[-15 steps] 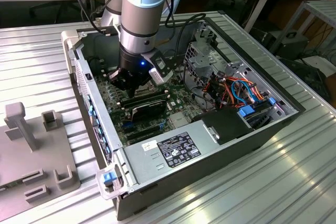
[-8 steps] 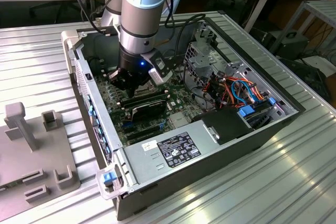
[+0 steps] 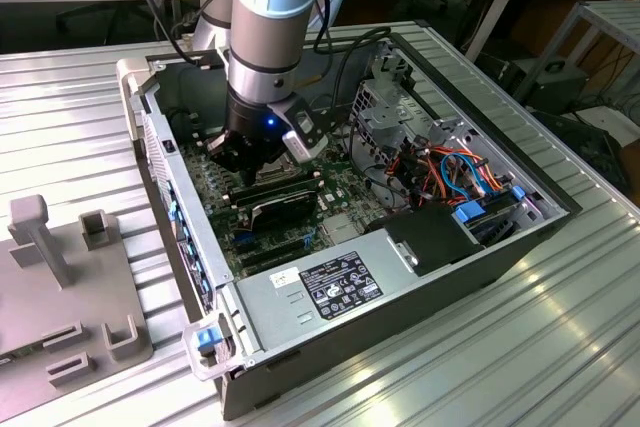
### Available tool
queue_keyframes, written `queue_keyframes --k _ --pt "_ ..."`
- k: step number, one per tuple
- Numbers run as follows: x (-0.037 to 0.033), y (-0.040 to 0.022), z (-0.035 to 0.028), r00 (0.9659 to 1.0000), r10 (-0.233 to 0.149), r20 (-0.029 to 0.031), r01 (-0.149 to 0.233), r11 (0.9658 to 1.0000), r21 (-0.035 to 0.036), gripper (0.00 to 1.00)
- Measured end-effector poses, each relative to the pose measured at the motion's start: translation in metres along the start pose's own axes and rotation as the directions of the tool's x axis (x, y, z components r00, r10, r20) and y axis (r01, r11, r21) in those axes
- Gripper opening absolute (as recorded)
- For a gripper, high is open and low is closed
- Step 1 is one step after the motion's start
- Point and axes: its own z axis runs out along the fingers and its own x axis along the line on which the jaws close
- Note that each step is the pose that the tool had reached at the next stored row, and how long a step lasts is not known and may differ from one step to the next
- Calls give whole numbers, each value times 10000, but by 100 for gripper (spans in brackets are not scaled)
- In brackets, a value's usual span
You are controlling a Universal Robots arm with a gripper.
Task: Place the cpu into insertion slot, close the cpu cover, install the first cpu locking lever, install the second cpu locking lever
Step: 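Install the second cpu locking lever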
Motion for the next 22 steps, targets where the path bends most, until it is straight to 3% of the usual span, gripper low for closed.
queue_keyframes --k 22 --pt "13 7 70 9999 -111 -7 111 9999 -27 11"
